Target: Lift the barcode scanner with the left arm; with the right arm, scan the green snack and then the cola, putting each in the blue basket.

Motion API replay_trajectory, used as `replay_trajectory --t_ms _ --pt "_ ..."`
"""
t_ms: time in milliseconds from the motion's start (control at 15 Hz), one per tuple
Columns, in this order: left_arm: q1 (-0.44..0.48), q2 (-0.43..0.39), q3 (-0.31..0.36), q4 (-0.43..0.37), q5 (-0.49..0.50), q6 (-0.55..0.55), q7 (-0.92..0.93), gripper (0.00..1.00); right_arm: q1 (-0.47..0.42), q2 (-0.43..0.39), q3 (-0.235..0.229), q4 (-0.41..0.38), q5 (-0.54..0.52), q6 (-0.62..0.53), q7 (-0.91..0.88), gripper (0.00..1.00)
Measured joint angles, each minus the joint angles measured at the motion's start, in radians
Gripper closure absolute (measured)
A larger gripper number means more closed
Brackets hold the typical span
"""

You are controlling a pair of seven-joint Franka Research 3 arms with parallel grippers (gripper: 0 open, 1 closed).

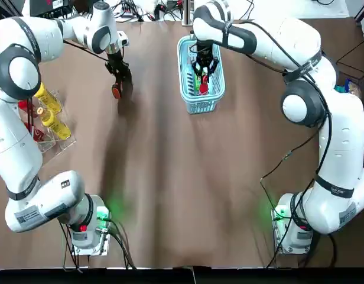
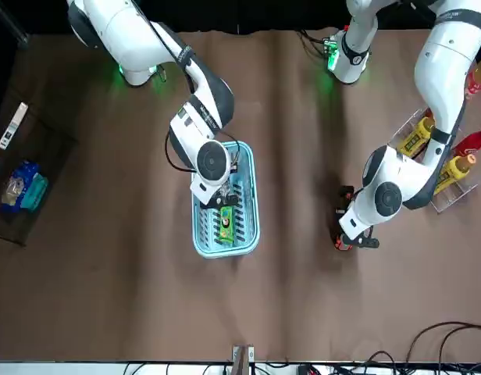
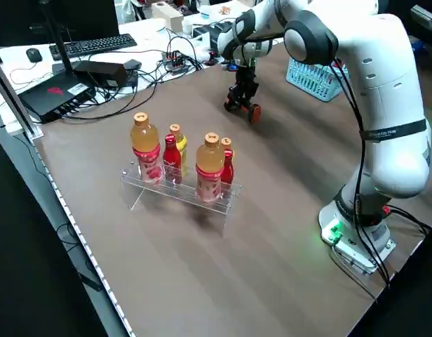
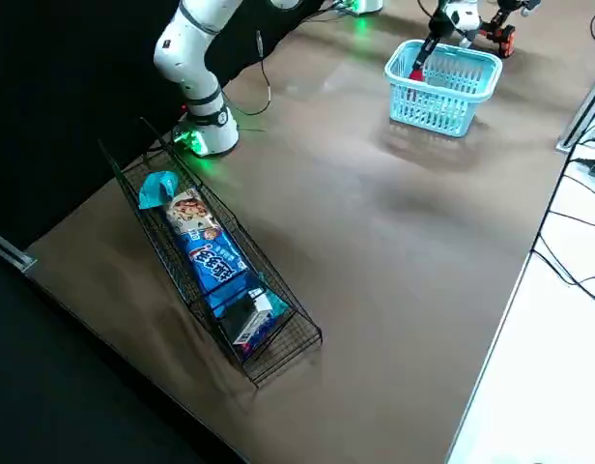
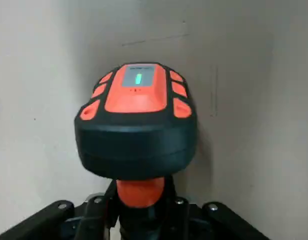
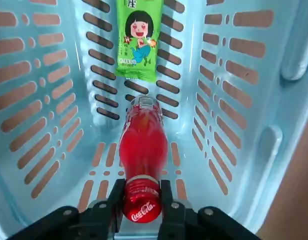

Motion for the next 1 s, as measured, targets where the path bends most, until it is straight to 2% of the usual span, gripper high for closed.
replay_trajectory --t_ms 200,267,667,800,1000 --pt "0.000 0.001 0.000 0.006 0.001 0.003 0.029 0.62 0.000 0.001 -0.003 -0.006 0.000 0.000 0.000 0.67" --pt "0.000 0.001 0.000 0.012 0.001 0.003 0.036 0.56 -0.001 0.001 -0.004 -0.006 0.000 0.000 0.000 0.66" --pt "0.031 -0.008 0.000 0.058 0.001 0.003 0.045 0.02 -0.011 -0.007 -0.006 0.005 0.000 0.000 -0.013 0.14" --pt "0.037 -0.011 -0.003 0.098 0.001 -0.020 0.060 0.00 -0.011 -0.021 -0.003 0.015 0.000 -0.002 -0.014 0.00" --pt "0.035 -0.031 -0.039 0.231 0.001 -0.207 0.152 0.00 -0.021 -0.068 -0.008 0.031 0.000 -0.003 -0.014 0.00"
